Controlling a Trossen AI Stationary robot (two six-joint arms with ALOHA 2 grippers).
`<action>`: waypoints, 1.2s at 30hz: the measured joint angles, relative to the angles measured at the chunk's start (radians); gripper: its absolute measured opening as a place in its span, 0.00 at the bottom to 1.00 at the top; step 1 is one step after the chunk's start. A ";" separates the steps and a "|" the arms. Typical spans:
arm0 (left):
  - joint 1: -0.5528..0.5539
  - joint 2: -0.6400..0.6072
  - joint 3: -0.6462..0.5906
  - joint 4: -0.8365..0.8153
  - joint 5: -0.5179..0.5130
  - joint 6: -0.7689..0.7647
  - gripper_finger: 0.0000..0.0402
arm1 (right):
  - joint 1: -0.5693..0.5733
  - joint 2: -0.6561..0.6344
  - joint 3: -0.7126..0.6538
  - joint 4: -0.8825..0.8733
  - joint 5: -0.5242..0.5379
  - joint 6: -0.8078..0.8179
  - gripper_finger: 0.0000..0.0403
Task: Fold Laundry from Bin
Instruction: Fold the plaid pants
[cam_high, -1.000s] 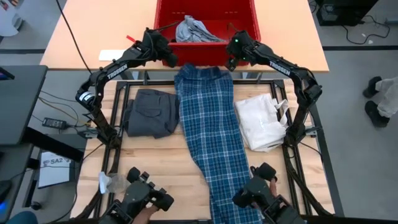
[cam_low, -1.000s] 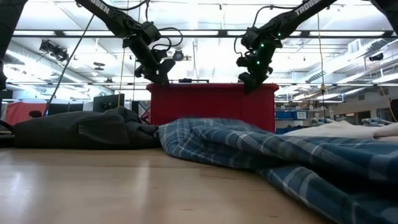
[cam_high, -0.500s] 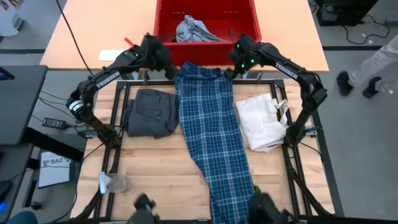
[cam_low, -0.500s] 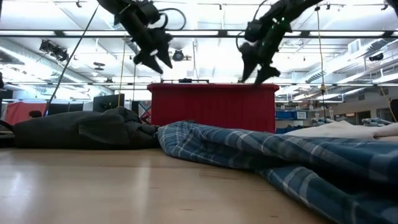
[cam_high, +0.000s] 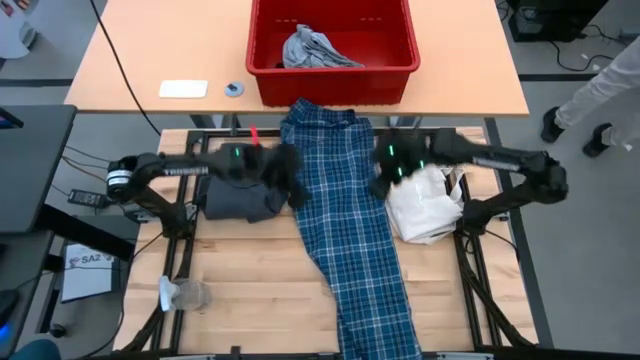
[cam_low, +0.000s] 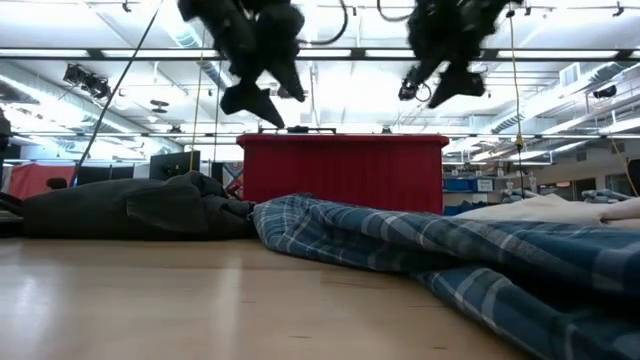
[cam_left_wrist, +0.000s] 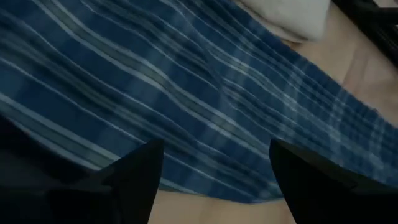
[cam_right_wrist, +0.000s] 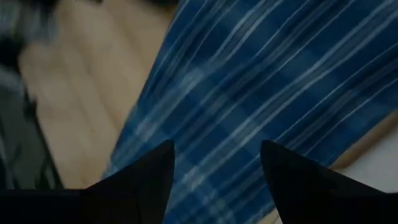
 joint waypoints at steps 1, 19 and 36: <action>-0.059 0.000 -0.008 0.018 -0.045 -0.066 0.74 | 0.053 -0.024 -0.034 0.008 0.025 0.013 0.61; -0.805 0.364 -0.012 0.524 -0.401 -1.065 0.74 | 0.720 -0.146 -0.429 0.466 0.311 0.371 0.61; -0.820 0.668 0.233 0.520 -0.396 -1.111 0.66 | 0.905 0.045 -0.422 0.572 0.430 0.720 0.58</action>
